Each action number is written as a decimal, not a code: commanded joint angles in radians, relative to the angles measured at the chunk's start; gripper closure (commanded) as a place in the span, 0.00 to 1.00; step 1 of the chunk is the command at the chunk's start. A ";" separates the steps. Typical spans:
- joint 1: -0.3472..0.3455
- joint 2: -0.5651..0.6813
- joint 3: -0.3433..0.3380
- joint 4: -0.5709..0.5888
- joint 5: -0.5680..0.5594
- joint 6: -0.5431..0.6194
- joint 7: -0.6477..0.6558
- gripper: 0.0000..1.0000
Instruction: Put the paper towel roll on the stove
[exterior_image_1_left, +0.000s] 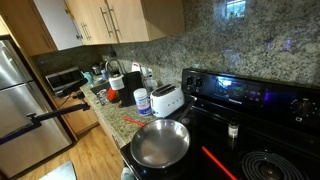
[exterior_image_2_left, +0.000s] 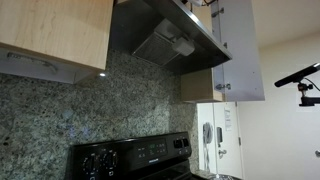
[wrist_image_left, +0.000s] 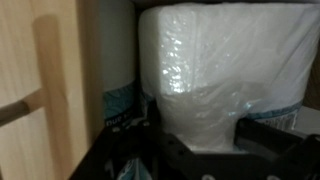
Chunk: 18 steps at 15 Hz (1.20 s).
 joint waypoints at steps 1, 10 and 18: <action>-0.101 -0.086 0.007 0.158 0.024 -0.051 0.028 0.55; -0.107 -0.097 -0.040 0.188 0.079 -0.068 0.025 0.92; 0.061 -0.063 -0.181 0.075 0.104 -0.016 0.000 0.93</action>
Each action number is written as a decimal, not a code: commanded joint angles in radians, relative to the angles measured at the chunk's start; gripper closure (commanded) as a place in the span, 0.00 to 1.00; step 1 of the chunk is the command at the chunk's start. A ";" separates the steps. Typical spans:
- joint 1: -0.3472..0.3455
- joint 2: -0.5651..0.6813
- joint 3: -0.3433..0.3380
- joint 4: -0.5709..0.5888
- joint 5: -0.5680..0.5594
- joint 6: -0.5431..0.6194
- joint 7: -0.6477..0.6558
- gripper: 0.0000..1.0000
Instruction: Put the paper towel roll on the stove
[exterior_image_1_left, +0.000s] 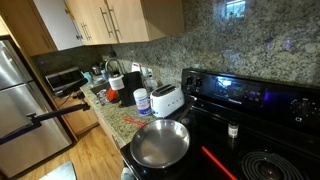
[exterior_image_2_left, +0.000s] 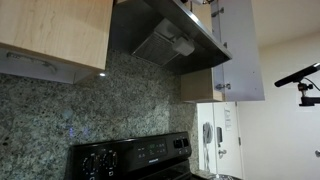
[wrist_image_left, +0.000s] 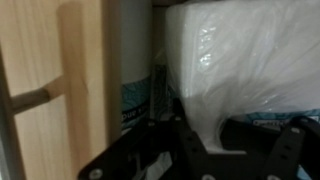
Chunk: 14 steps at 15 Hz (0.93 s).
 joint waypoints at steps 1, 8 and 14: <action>0.071 -0.008 -0.092 -0.008 0.011 0.064 0.001 0.92; 0.320 0.043 -0.219 -0.258 -0.133 0.303 -0.034 0.96; 0.621 0.059 -0.477 -0.461 -0.185 0.448 -0.015 0.96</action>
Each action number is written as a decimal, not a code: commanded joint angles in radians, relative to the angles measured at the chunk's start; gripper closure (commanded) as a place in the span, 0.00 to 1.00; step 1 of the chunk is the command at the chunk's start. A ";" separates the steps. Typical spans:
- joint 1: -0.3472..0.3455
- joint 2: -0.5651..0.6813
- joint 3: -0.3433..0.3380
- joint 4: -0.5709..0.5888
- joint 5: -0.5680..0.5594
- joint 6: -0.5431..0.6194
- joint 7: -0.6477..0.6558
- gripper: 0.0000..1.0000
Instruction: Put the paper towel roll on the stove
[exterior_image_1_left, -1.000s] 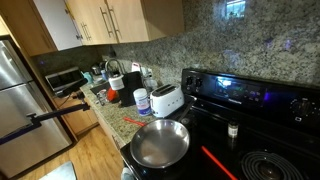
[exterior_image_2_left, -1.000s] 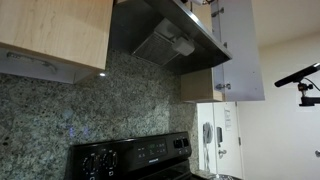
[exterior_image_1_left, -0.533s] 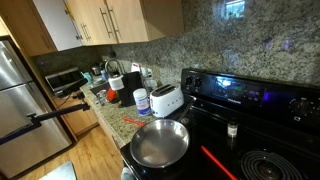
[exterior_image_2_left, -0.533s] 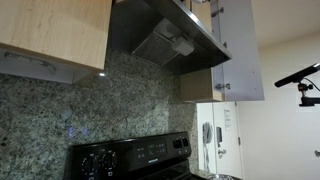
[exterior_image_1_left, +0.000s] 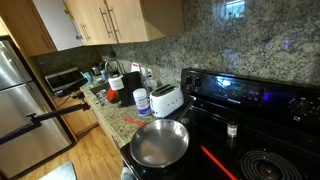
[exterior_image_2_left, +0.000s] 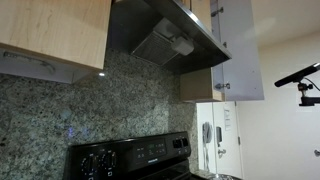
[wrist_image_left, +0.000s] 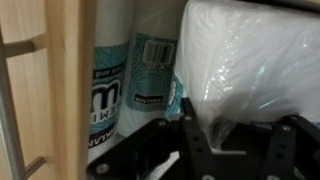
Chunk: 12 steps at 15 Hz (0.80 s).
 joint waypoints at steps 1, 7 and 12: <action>0.202 0.046 -0.137 -0.103 -0.045 0.105 -0.017 0.96; 0.287 0.042 -0.238 -0.168 -0.050 0.052 0.030 0.91; 0.274 0.037 -0.235 -0.164 -0.047 0.042 0.044 0.98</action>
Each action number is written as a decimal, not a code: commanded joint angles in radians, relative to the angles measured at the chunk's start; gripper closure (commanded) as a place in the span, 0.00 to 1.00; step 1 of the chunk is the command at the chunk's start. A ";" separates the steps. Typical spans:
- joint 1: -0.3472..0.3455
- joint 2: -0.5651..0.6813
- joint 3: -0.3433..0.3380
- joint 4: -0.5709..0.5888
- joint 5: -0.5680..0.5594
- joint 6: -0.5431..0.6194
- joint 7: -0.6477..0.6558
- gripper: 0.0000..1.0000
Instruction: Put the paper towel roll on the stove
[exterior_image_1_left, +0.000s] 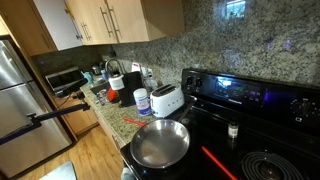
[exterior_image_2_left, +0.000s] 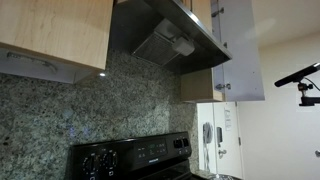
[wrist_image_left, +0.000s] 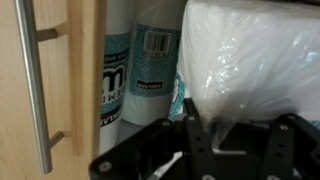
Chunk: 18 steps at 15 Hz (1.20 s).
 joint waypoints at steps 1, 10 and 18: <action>-0.045 -0.034 0.000 0.025 -0.014 -0.046 0.062 1.00; 0.139 0.007 -0.090 -0.133 -0.060 0.130 0.004 1.00; 0.436 0.029 -0.303 -0.263 -0.106 0.253 -0.046 1.00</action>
